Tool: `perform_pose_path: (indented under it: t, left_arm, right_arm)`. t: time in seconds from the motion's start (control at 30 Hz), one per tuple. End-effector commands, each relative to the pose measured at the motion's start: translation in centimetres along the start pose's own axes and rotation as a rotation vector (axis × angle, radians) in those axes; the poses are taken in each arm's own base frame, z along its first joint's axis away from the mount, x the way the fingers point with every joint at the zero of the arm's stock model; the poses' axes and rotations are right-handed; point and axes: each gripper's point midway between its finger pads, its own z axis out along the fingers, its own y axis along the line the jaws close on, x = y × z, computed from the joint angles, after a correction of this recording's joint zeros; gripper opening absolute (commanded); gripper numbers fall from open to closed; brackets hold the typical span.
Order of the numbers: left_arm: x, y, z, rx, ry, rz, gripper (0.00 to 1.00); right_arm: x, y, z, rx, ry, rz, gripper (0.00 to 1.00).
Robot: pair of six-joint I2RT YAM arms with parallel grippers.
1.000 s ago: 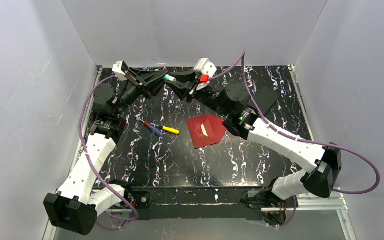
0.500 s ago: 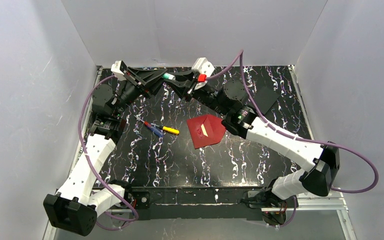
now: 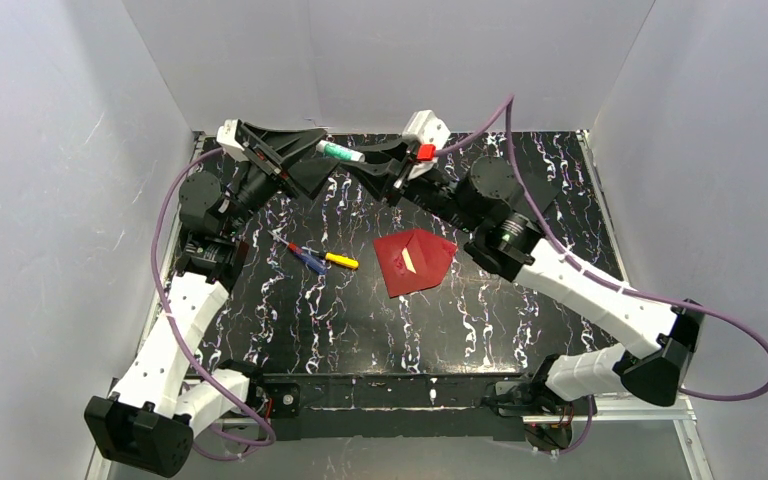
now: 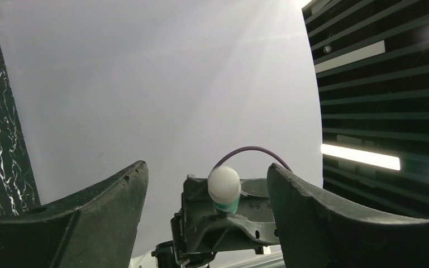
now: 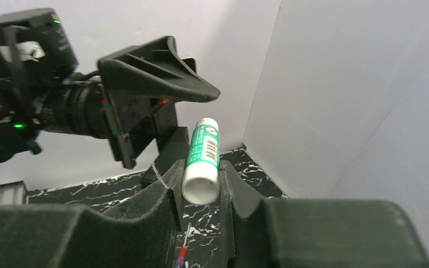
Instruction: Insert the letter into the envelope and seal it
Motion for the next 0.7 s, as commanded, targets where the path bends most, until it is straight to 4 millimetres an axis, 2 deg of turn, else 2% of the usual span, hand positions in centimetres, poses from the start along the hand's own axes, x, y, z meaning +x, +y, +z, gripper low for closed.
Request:
perform_pose_path:
  t: [0.0,0.17,0.3,0.4,0.67]
  left_arm:
    - [1.2,-1.6,0.2,0.025,0.084,0.041,0.76]
    - [2.4,-2.5,0.5,0.022,0.178,0.007,0.68]
    - [3.3,-2.9,0.5,0.015,0.249,-0.004,0.48]
    - [3.8,-2.7,0.3,0.006,0.281,-0.018,0.39]
    - [4.7,-2.9,-0.6,0.002,0.315,-0.025,0.36]
  right_arm:
    - [-3.8,0.9,-1.6,-0.045,-0.038,0.036,0.02]
    - [-2.9,0.9,-2.0,-0.035,-0.008,0.062,0.01]
    - [-2.6,1.0,-1.8,-0.042,0.014,0.067,0.01]
    - [-2.4,1.1,-1.9,-0.040,0.017,0.075,0.01]
    - [-2.6,0.7,-2.2,-0.014,0.015,0.093,0.01]
